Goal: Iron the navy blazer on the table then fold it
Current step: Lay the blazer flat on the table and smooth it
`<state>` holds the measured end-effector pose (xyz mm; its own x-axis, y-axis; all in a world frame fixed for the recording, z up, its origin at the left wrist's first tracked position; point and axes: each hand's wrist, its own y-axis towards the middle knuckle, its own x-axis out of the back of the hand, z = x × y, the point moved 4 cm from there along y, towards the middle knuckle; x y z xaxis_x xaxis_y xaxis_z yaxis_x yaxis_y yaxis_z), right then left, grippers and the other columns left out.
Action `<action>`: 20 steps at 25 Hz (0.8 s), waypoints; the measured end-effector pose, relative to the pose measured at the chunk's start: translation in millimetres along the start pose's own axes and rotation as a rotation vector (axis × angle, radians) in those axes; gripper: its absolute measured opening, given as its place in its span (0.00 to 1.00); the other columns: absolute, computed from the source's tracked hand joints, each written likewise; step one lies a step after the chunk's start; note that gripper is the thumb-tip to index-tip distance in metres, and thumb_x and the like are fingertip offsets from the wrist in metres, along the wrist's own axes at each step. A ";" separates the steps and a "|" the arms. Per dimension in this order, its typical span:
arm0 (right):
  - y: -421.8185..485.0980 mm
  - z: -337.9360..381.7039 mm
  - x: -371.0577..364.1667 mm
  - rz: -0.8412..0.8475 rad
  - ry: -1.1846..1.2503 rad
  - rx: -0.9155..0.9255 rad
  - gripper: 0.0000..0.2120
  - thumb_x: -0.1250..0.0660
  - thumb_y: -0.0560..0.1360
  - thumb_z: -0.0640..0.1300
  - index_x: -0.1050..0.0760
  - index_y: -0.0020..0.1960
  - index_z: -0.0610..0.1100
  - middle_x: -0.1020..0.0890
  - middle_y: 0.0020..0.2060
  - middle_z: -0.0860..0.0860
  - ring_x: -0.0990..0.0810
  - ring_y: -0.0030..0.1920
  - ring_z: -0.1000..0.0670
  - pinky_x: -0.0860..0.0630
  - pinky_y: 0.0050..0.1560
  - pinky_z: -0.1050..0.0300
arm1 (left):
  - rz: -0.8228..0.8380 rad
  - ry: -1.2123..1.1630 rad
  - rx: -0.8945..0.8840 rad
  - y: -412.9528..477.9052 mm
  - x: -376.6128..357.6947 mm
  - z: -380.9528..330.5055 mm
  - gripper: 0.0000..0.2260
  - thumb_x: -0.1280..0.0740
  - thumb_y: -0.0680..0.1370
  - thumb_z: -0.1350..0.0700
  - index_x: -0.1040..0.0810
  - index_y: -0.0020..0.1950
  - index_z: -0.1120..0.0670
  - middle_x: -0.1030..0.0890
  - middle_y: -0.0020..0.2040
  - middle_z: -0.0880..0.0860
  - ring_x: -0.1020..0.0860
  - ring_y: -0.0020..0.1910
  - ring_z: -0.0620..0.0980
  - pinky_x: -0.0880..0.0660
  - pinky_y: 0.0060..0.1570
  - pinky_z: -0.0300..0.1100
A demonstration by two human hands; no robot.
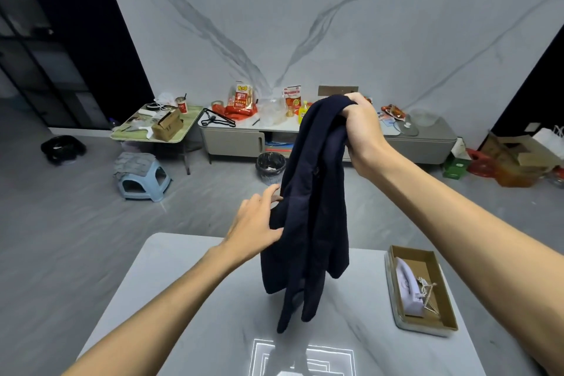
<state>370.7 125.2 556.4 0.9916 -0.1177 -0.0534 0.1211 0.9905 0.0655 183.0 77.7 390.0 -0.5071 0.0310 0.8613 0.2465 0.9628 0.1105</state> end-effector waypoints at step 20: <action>22.6 -66.2 90.4 -0.183 -0.241 -0.218 0.11 0.39 0.70 0.45 0.27 0.51 0.44 0.20 0.45 0.48 0.21 0.42 0.48 0.22 0.45 0.51 | 0.267 -0.275 -0.179 34.7 162.2 -79.6 0.27 0.25 0.67 0.42 0.25 0.65 0.39 0.21 0.62 0.39 0.24 0.61 0.38 0.28 0.62 0.38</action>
<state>460.0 141.6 487.1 0.9399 -0.2816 0.1931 0.3103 0.9404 -0.1389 175.0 94.8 573.0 -0.6015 0.3664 0.7099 0.5262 0.8503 0.0070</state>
